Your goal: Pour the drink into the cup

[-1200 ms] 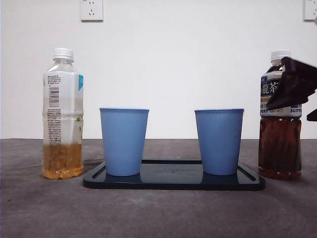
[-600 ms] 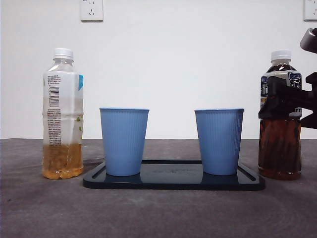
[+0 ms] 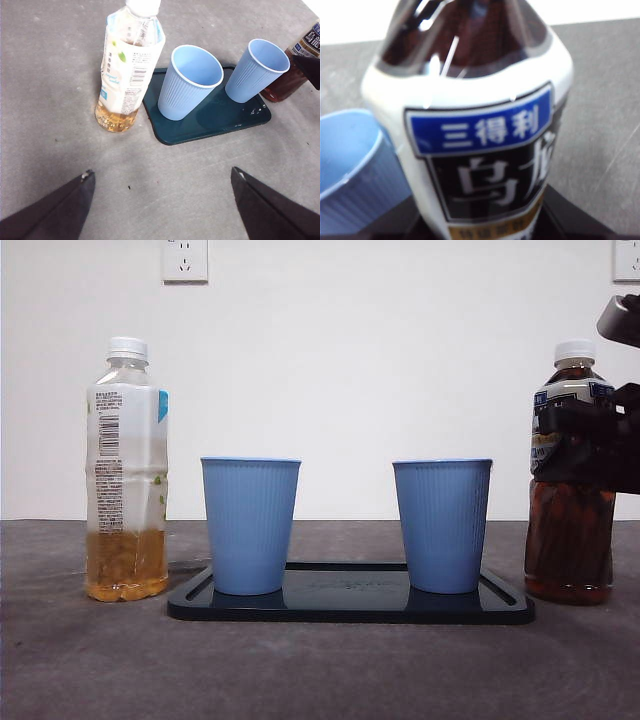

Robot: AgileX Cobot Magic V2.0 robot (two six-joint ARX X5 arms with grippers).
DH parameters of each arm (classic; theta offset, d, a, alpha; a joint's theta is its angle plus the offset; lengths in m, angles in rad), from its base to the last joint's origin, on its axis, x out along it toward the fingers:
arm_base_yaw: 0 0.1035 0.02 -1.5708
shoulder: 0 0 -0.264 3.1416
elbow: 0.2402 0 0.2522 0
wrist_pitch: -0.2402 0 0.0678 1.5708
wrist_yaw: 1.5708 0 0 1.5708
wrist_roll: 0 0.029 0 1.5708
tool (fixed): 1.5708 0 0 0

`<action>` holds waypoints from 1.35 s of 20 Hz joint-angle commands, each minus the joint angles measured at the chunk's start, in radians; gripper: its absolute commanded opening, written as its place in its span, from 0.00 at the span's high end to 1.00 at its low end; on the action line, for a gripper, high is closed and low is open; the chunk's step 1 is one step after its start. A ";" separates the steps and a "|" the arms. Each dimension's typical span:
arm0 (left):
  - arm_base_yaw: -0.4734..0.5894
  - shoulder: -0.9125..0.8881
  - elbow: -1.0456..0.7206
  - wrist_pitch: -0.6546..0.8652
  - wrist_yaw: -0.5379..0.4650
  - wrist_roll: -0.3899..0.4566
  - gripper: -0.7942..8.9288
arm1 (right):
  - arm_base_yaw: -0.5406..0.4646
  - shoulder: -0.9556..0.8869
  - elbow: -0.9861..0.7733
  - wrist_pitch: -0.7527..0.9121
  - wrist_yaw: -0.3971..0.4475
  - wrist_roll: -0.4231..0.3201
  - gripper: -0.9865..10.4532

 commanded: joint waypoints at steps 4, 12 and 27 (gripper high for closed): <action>-0.002 0.004 0.021 0.017 0.003 0.012 0.47 | 0.004 -0.181 0.188 -0.458 0.064 -0.192 0.86; -0.002 0.004 0.021 0.019 0.003 0.012 0.47 | 0.026 -0.218 0.583 -1.039 0.245 -0.615 0.86; -0.024 0.004 0.021 0.014 0.003 0.011 0.47 | 0.275 0.010 0.774 -1.234 0.800 -1.191 0.86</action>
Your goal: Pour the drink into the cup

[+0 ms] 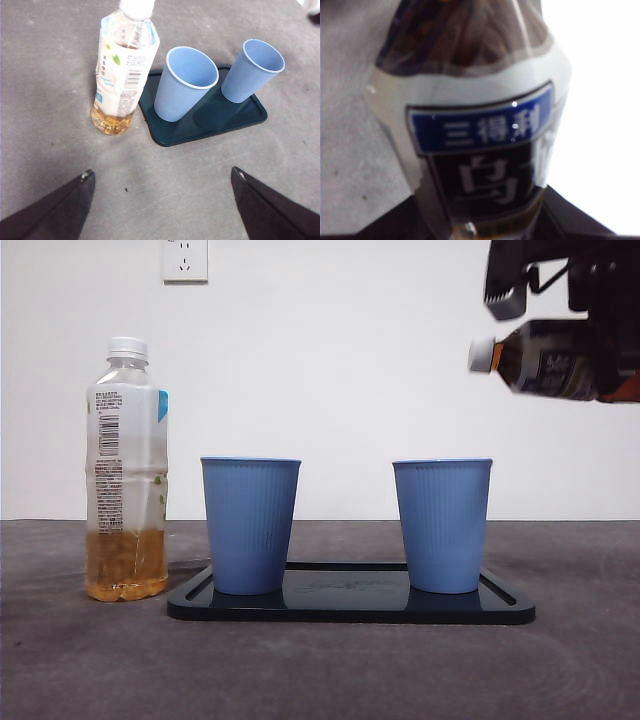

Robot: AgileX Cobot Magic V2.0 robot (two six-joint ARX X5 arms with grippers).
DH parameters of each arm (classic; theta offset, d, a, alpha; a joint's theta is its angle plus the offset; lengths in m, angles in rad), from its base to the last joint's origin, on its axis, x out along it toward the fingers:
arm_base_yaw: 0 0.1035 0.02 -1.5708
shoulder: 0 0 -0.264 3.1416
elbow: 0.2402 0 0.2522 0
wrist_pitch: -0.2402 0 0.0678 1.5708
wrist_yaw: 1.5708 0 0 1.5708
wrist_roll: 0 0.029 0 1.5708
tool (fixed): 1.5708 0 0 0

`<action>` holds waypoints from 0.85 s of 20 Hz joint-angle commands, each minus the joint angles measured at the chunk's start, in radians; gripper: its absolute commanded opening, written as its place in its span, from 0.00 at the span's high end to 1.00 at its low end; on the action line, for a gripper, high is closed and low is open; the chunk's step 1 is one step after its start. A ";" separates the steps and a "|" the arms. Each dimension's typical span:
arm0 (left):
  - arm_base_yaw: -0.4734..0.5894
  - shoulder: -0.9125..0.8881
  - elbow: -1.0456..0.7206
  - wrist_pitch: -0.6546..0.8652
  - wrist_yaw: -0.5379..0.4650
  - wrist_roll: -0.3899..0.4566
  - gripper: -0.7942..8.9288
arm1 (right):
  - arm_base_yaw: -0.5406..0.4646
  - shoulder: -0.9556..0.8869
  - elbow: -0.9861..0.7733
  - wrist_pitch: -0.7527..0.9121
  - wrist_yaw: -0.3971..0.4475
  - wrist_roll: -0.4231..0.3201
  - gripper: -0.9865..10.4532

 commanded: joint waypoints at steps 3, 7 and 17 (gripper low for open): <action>-0.009 0.004 0.021 0.005 0.003 0.011 0.47 | 0.046 0.056 0.037 0.039 0.119 -0.131 0.86; -0.011 0.004 0.021 0.004 0.003 0.011 0.47 | 0.071 0.101 0.037 0.041 0.166 -0.176 0.86; -0.023 0.004 0.021 0.005 0.003 0.011 0.47 | 0.096 0.142 0.037 0.047 0.204 -0.213 0.86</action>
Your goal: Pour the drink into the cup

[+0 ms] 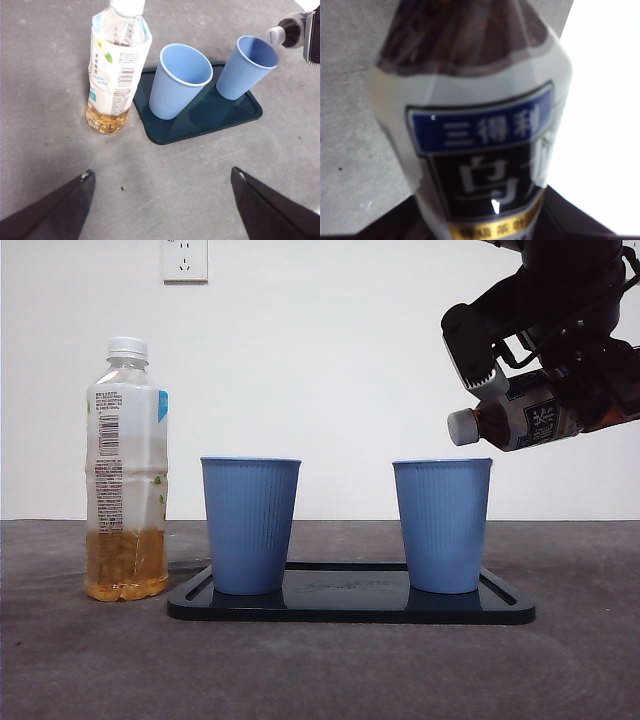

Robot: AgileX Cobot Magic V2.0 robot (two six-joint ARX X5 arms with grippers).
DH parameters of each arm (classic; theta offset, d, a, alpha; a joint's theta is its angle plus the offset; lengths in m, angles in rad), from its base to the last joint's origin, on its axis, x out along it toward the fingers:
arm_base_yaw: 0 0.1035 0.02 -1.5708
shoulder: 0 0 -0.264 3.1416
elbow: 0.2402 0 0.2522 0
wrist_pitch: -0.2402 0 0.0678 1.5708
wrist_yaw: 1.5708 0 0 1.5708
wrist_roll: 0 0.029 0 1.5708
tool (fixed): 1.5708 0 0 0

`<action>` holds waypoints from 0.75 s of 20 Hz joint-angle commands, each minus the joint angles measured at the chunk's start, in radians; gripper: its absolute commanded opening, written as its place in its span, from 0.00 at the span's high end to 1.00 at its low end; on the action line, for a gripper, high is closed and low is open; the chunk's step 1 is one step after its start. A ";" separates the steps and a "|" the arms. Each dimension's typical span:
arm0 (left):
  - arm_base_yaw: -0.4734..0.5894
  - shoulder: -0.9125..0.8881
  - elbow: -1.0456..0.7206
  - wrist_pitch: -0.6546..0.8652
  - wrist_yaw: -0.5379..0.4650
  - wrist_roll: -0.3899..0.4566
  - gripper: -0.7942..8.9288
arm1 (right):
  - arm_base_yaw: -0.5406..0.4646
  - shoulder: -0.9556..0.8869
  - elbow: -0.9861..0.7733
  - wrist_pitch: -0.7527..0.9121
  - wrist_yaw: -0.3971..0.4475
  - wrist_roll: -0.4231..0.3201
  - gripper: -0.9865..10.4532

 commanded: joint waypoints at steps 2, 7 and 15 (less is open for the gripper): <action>-0.003 0.004 0.021 0.006 0.003 0.011 0.47 | 0.009 0.004 0.037 0.028 0.042 -0.008 0.86; -0.003 0.004 0.021 0.006 0.003 0.011 0.47 | 0.009 0.004 0.037 0.028 0.041 -0.008 0.86; -0.008 0.004 0.021 0.006 0.003 0.011 0.47 | 0.009 0.000 0.038 0.029 0.040 0.106 0.86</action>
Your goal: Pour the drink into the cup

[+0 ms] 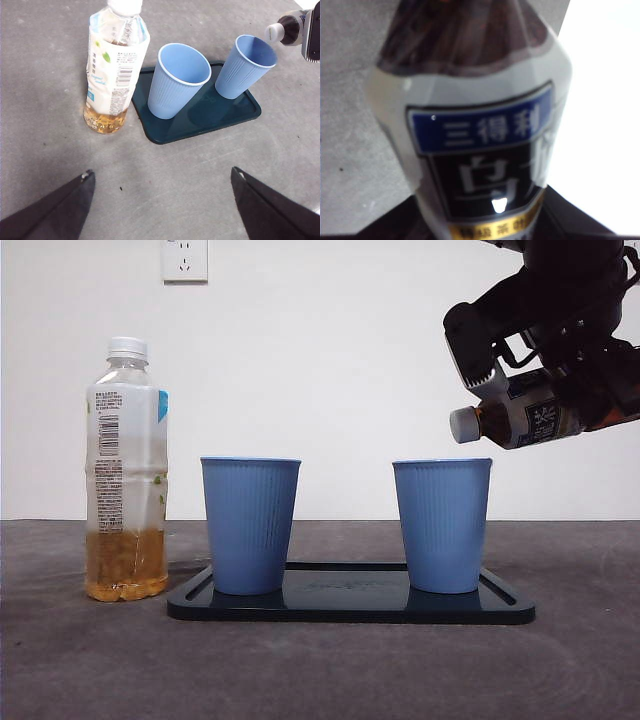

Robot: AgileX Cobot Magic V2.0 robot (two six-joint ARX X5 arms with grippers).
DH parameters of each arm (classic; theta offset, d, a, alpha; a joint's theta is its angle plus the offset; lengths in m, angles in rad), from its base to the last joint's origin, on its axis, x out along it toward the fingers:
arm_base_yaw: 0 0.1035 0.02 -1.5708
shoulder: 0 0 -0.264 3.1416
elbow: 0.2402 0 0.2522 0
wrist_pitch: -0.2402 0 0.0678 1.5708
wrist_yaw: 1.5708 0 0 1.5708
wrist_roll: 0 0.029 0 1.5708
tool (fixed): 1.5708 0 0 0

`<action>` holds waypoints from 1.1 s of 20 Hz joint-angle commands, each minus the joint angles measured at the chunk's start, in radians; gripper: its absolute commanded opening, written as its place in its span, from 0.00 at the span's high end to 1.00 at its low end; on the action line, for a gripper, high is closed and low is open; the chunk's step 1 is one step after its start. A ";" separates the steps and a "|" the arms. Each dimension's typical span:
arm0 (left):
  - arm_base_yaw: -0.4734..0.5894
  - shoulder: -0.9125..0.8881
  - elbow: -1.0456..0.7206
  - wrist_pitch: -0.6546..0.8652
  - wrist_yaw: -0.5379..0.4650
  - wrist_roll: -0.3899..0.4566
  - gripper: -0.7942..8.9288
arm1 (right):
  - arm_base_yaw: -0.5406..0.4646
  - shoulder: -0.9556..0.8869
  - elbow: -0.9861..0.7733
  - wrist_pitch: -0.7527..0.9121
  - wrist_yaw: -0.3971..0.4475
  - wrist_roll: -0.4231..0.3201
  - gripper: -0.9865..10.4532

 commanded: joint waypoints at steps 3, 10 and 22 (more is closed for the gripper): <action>-0.002 0.004 0.021 0.004 0.003 0.012 0.47 | 0.007 -0.035 0.038 0.027 -0.017 0.155 0.86; -0.002 0.004 0.021 0.004 0.003 0.012 0.47 | -0.091 -0.258 0.038 -0.012 -0.414 0.704 0.86; -0.002 0.004 0.021 0.005 0.003 0.011 0.47 | -0.326 -0.365 -0.310 0.482 -0.928 1.109 0.88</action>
